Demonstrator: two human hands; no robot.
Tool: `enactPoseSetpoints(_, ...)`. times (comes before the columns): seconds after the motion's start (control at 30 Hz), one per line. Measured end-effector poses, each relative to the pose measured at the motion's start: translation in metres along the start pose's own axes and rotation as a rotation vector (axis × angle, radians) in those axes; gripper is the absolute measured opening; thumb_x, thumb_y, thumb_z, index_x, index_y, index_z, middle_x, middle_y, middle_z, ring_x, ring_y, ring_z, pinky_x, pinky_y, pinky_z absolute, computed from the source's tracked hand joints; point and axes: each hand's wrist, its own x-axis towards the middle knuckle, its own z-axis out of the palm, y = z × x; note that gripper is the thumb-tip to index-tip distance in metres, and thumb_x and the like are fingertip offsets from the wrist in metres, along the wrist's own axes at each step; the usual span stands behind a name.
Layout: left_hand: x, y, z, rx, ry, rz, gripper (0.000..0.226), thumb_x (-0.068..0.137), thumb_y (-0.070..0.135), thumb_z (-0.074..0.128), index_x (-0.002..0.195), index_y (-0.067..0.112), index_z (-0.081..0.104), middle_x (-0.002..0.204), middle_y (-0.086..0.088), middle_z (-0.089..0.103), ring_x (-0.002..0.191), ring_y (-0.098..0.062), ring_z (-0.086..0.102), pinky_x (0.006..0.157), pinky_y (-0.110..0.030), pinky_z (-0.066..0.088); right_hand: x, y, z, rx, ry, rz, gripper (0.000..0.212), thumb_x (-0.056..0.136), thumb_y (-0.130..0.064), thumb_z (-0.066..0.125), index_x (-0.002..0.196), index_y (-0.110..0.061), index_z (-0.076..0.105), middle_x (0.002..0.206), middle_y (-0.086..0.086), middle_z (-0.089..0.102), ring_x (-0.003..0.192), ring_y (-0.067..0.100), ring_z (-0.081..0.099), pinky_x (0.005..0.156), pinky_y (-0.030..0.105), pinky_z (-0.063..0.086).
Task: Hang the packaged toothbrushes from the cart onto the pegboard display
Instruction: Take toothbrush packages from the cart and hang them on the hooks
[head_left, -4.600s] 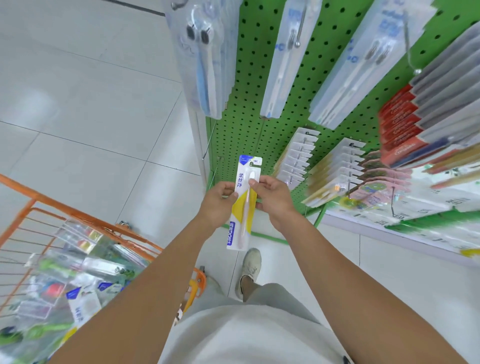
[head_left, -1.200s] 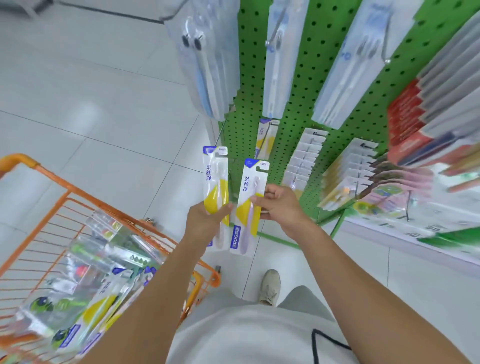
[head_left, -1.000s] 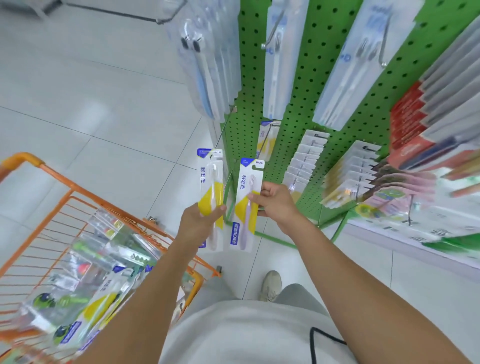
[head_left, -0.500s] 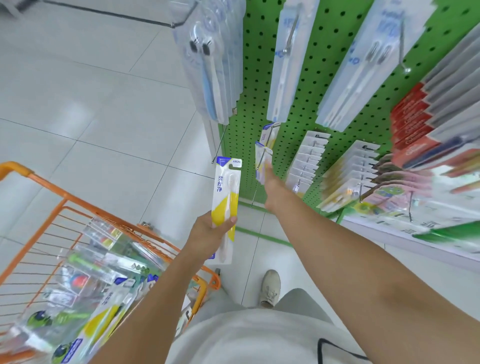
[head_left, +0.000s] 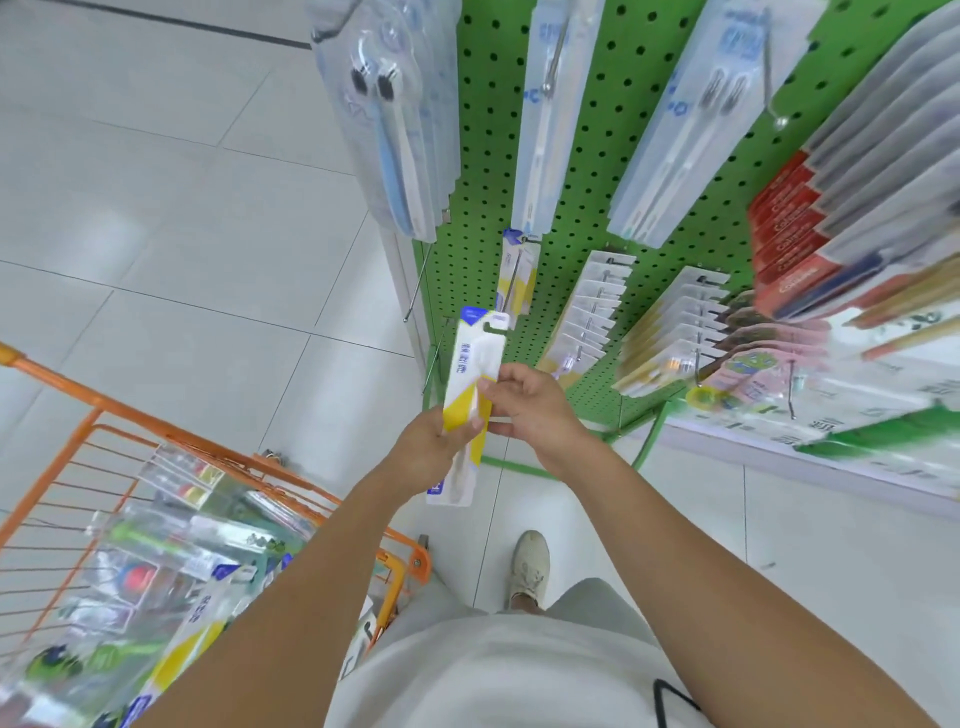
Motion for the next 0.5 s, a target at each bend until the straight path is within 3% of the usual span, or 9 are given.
enactPoseSetpoints(0.1,0.005,-0.002,0.006,0.091,-0.01,0.012,0.017,0.099,0.036,0.061,0.113,0.029,0.067,0.108,0.005,0.073,0.106,-0.018,0.066,0.094,-0.035,0.05,0.002,0.006,0.003,-0.004,0.045,-0.008,0.008,0.098,-0.013,0.065,0.095,-0.006,0.064,0.082,0.007,0.072,0.066,0.018,0.068,0.062,0.035,0.059)
enactPoseSetpoints(0.17,0.006,-0.004,0.008,0.118,0.04,-0.017,0.004,0.098,0.034,0.063,0.096,0.031,0.061,0.094,0.006,0.068,0.092,-0.018,0.064,0.082,-0.033,0.049,0.005,0.012,0.003,-0.02,0.094,0.007,0.009,0.098,-0.013,0.064,0.096,-0.004,0.064,0.087,0.013,0.072,0.068,0.022,0.068,0.062,0.037,0.06)
enactPoseSetpoints(0.2,0.006,-0.006,0.009,0.125,0.069,-0.037,0.009,0.097,0.034,0.064,0.092,0.029,0.058,0.09,0.005,0.065,0.089,-0.019,0.062,0.08,-0.034,0.049,0.006,0.014,0.002,-0.024,0.111,0.014,0.008,0.098,-0.012,0.064,0.096,-0.004,0.064,0.089,0.014,0.072,0.07,0.024,0.068,0.064,0.039,0.06)
enactPoseSetpoints(0.3,0.006,-0.012,0.008,0.114,0.105,-0.075,0.014,0.096,0.03,0.064,0.102,0.019,0.057,0.092,0.005,0.064,0.092,-0.021,0.064,0.085,-0.037,0.051,0.012,0.016,0.002,-0.047,0.129,0.024,0.009,0.098,-0.012,0.065,0.097,-0.003,0.065,0.091,0.016,0.07,0.075,0.026,0.068,0.07,0.046,0.062)
enactPoseSetpoints(0.5,-0.002,-0.022,-0.001,0.081,0.153,-0.115,0.022,0.097,0.031,0.063,0.113,0.017,0.057,0.102,0.001,0.063,0.089,-0.017,0.062,0.069,-0.025,0.047,0.03,0.011,0.001,-0.055,0.181,0.044,0.014,0.099,-0.013,0.063,0.085,-0.015,0.065,0.086,0.011,0.068,0.073,0.024,0.064,0.075,0.05,0.06)
